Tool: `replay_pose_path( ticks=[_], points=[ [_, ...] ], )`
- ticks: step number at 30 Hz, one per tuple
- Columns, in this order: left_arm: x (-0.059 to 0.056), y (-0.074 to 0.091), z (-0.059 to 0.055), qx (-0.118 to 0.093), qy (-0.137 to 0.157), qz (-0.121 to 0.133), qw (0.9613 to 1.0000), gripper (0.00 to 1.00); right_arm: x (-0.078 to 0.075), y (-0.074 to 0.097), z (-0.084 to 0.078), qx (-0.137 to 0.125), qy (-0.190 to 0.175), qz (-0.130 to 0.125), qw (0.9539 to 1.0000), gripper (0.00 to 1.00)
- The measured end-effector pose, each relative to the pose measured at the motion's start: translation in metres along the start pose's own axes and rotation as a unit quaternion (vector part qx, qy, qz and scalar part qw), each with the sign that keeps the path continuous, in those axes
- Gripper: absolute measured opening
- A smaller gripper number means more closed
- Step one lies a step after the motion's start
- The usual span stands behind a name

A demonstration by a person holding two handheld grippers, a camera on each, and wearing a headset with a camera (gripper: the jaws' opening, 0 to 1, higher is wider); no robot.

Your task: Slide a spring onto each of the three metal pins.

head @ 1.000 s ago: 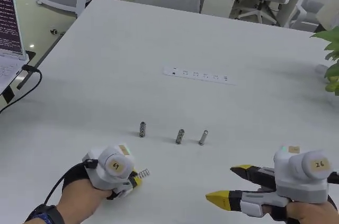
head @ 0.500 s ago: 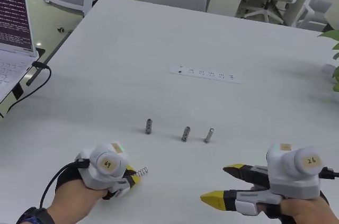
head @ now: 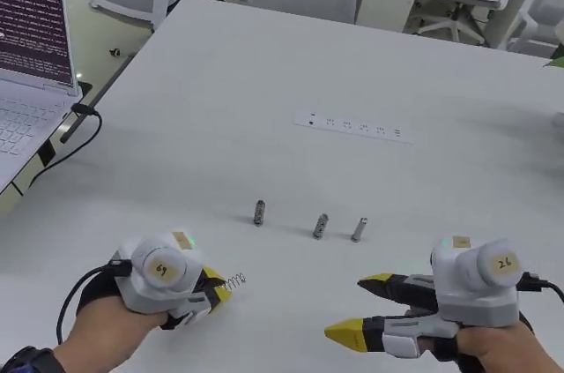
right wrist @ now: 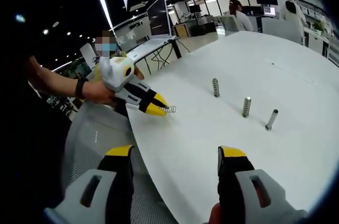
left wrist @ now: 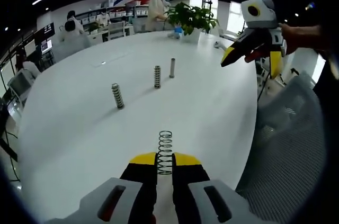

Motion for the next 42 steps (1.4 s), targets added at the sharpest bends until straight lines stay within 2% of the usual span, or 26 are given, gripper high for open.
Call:
replay_pose_path(
  ticks=[6, 19, 27, 42],
  points=[
    [0.001, 0.008, 0.012, -0.015, -0.006, 0.001, 0.9999, 0.02, 0.004, -0.007, 0.003, 0.002, 0.002, 0.012, 0.9999, 0.62],
    [-0.01, 0.021, 0.031, -0.03, -0.037, -0.022, 0.9986, 0.02, 0.012, -0.027, 0.008, 0.003, 0.006, 0.042, 0.9991, 0.59],
    [-0.029, 0.023, 0.046, -0.044, -0.055, -0.055, 0.996, 0.02, 0.019, -0.039, 0.015, 0.0, 0.009, 0.066, 0.9978, 0.56],
    [-0.058, 0.014, 0.065, -0.058, -0.078, -0.092, 0.991, 0.02, 0.027, -0.048, 0.022, -0.011, 0.0, 0.101, 0.9949, 0.46]
  ],
)
Point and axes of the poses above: the centre of the closed fingertips' face, and the gripper's own axes: y roughly backward along the fingers, x roughly to its left, z roughly out of its top, the point moved 1 cm from there along y, roughly backward along the fingers, and after that the axes turned 13 degrees about -x, right-handed, at the moved point
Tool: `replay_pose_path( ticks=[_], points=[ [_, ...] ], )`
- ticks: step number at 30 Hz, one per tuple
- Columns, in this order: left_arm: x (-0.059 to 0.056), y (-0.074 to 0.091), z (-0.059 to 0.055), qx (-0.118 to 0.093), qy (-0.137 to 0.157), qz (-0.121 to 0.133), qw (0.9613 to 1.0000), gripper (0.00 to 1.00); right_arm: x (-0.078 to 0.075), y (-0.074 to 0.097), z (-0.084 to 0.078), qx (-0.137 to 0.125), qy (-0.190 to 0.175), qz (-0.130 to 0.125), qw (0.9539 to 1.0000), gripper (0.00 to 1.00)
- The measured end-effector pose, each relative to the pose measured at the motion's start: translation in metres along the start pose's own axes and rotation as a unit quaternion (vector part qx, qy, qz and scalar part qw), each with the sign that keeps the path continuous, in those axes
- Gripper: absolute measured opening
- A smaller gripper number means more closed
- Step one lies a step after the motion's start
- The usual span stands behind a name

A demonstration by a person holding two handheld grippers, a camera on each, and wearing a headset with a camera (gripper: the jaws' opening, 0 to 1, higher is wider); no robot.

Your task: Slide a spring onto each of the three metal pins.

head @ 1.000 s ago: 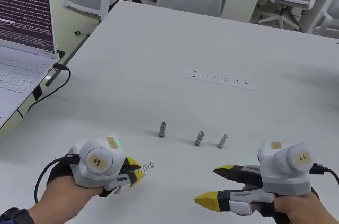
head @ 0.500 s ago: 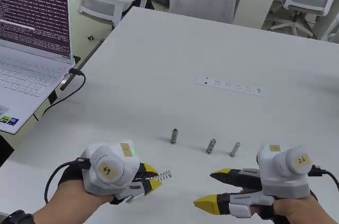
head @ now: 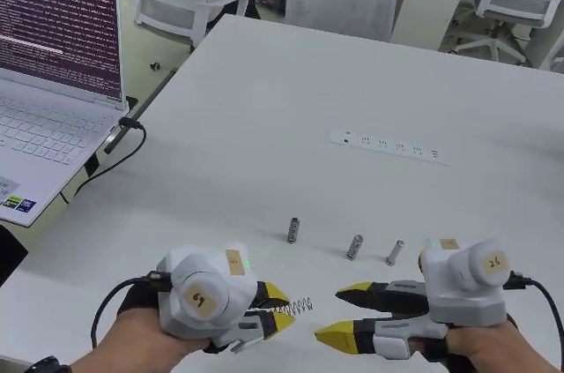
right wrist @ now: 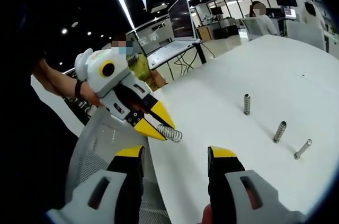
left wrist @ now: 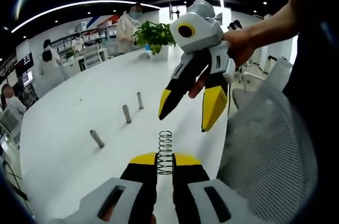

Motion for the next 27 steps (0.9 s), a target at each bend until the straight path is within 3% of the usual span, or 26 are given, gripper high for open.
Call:
replay_pose_path(
  ticks=[18, 27],
  points=[
    [-0.015, -0.008, 0.014, -0.016, -0.015, -0.026, 0.9994, 0.02, 0.01, -0.003, 0.005, -0.009, -0.005, 0.043, 0.999, 0.2],
    [-0.017, -0.008, 0.017, -0.019, -0.022, -0.036, 0.9989, 0.02, 0.014, -0.005, -0.001, 0.007, 0.0, 0.067, 0.9977, 0.16]
  ],
)
Point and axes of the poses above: the centre of the closed fingertips' face, and the gripper's own axes: y roughly backward along the fingers, x roughly to its left, z roughly out of its top, the point moved 1 cm from there along y, roughly backward along the fingers, and after that the axes turned 13 degrees about -x, right-handed, at the moved point
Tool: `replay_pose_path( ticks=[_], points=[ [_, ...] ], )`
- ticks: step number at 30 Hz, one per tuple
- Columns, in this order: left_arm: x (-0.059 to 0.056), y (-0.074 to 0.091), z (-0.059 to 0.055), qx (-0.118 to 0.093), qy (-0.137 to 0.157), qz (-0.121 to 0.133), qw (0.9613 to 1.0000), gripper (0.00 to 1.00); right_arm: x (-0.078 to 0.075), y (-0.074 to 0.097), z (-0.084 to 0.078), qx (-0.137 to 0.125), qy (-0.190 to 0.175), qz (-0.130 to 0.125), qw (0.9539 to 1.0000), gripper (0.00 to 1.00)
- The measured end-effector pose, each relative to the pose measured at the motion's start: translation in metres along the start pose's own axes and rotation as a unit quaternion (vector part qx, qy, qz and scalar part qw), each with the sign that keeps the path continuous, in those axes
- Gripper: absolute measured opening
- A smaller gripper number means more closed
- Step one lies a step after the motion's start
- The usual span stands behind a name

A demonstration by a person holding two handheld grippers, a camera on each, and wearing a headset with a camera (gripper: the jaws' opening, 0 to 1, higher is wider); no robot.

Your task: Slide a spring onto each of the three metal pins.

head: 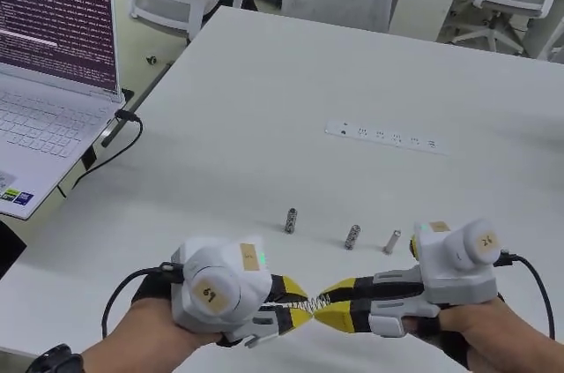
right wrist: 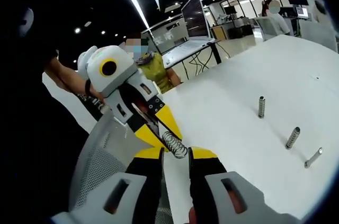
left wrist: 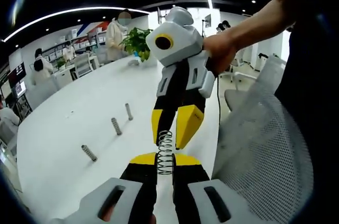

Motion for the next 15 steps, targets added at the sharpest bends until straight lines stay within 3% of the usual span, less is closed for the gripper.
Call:
replay_pose_path(
  ticks=[15],
  points=[
    [-0.0061, -0.0046, -0.0015, 0.008, -0.017, -0.02, 0.9996, 0.02, 0.0039, 0.0036, 0.002, 0.001, 0.0, 0.015, 0.9999, 0.09]
  ],
)
Point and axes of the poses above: the centre of the closed fingertips' face, and the gripper's own axes: y roughly backward along the fingers, x roughly to its left, z roughly out of its top, the point moved 1 cm from there along y, roughly backward along the fingers, and after that the axes turned 13 degrees about -x, right-handed, at the moved point
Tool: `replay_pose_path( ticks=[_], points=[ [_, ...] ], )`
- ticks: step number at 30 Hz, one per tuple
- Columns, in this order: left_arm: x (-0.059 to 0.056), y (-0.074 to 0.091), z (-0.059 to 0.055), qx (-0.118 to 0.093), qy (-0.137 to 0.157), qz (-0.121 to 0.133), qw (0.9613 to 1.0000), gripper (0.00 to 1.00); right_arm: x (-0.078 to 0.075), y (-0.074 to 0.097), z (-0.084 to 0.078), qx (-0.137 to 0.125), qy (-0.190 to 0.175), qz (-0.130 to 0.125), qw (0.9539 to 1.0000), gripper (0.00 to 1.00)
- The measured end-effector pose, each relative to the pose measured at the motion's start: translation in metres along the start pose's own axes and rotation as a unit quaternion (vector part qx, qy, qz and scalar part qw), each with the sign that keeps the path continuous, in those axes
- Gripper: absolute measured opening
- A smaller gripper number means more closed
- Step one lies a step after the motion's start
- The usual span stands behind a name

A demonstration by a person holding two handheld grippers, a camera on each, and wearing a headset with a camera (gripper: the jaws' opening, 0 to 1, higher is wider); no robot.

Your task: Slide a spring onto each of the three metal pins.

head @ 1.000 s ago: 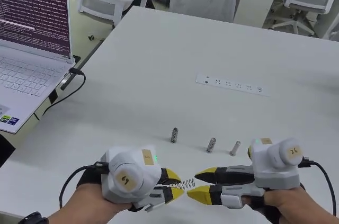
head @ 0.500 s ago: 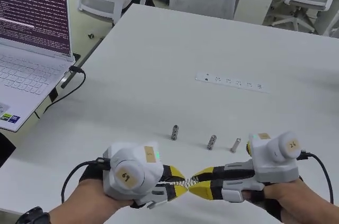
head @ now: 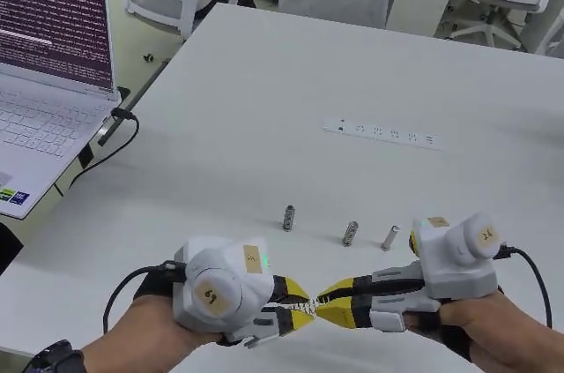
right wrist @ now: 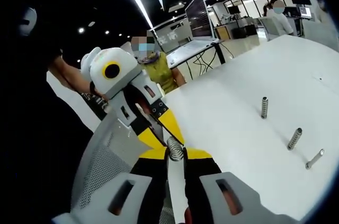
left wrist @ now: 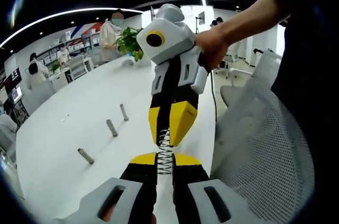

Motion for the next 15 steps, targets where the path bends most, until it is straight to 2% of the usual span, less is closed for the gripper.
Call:
replay_pose_path(
  ticks=[9, 15],
  points=[
    [0.0, -0.0055, -0.0027, 0.003, -0.006, 0.003, 1.0, 0.02, -0.0022, 0.0008, -0.0019, 0.024, 0.022, -0.016, 0.9993, 0.08],
    [-0.0004, -0.0101, -0.0072, 0.013, -0.01, 0.004, 0.9999, 0.03, -0.0044, 0.0009, -0.0057, 0.045, 0.036, -0.026, 0.998, 0.08]
  ],
)
Point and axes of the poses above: the centre of the closed fingertips' face, and the gripper's own axes: y roughly backward along the fingers, x roughly to its left, z roughly out of its top, the point moved 1 cm from there along y, roughly backward along the fingers, and after that the axes turned 13 degrees about -x, right-handed, at the moved point
